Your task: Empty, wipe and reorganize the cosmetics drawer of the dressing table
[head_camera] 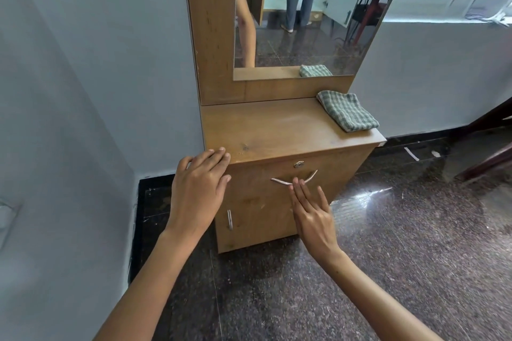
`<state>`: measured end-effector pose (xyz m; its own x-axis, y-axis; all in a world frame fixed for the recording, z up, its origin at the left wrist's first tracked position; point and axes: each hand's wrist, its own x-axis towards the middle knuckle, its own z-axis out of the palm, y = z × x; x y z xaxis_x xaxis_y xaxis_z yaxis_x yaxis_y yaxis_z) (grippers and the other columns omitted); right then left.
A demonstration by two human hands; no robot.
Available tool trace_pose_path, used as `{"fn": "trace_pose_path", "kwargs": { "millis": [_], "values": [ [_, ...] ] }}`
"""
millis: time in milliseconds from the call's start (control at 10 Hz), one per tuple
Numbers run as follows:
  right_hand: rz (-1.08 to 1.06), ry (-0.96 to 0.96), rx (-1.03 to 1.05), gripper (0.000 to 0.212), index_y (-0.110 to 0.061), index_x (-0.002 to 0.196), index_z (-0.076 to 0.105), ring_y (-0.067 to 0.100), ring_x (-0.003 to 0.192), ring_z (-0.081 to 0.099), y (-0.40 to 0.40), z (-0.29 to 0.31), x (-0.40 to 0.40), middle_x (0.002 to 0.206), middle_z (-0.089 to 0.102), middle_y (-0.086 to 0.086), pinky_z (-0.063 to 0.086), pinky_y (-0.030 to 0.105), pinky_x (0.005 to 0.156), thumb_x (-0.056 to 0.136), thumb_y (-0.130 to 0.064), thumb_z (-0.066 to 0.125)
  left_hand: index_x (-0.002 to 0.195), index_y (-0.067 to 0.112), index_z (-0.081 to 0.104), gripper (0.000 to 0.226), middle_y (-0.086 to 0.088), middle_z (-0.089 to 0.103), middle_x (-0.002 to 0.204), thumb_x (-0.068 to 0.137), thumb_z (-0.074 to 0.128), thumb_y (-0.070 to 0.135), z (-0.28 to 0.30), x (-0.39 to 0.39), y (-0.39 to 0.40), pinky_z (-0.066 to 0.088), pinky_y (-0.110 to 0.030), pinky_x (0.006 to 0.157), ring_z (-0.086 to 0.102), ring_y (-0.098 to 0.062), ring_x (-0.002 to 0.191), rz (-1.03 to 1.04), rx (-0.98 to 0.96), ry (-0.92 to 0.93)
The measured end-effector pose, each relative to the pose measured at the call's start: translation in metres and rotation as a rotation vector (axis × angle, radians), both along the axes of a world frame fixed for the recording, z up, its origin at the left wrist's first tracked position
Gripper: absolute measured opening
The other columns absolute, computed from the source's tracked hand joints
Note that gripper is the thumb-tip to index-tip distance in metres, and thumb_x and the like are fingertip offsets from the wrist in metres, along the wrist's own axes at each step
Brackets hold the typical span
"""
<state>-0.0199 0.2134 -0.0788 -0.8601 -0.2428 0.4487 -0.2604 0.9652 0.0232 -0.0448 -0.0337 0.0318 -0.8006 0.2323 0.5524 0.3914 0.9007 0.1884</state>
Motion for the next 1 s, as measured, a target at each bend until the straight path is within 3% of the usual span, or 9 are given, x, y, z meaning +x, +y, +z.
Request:
{"fn": "trace_pose_path", "kwargs": {
  "millis": [200,400,600,800,1000],
  "values": [
    [-0.034,-0.023,0.027,0.074,-0.002,0.137,0.045,0.022,0.136,0.037,-0.002,-0.002,-0.002,0.146,0.04,0.011,0.016,0.043,0.116,0.071,0.005,0.075,0.122,0.009,0.06,0.047,-0.006,0.059,0.125,0.078,0.073,0.02,-0.008,0.004,-0.001,0.04,-0.046,0.098,0.054,-0.022,0.12,0.007,-0.005,-0.008],
    [-0.012,-0.007,0.031,0.071,-0.004,0.142,0.036,0.021,0.138,0.034,0.0,-0.003,-0.002,0.149,0.034,0.009,0.017,0.044,0.116,0.075,0.006,0.057,0.13,0.011,0.052,0.053,-0.004,0.05,0.134,0.081,0.07,0.023,-0.012,0.005,-0.002,0.032,-0.047,0.106,0.045,-0.019,0.127,-0.005,-0.001,-0.043],
    [-0.031,-0.027,-0.002,0.069,-0.005,0.142,0.038,0.021,0.139,0.033,-0.003,-0.003,-0.001,0.15,0.036,0.01,0.02,0.046,0.114,0.076,0.004,0.056,0.13,0.01,0.052,0.056,-0.006,0.049,0.135,0.08,0.071,0.025,-0.012,0.006,-0.002,0.034,-0.049,0.105,0.045,-0.02,0.127,-0.004,-0.004,-0.028],
    [-0.028,-0.042,-0.101,0.056,-0.007,0.142,0.039,0.019,0.14,0.032,-0.005,-0.001,0.002,0.151,0.034,0.006,0.025,0.048,0.112,0.086,-0.008,0.039,0.128,0.012,0.054,0.052,-0.004,0.05,0.134,0.083,0.067,0.033,-0.013,0.005,-0.002,0.036,-0.047,0.103,0.046,-0.018,0.126,0.002,-0.005,-0.023],
    [0.04,0.127,-0.302,0.05,-0.006,0.139,0.044,0.019,0.138,0.036,0.008,0.011,0.009,0.148,0.038,0.007,0.026,0.045,0.114,0.089,-0.007,0.053,0.118,0.013,0.063,0.048,-0.003,0.06,0.124,0.091,0.041,0.046,0.001,0.003,0.009,0.039,-0.041,0.099,0.054,-0.016,0.118,0.029,0.09,0.02]
  ]
}}
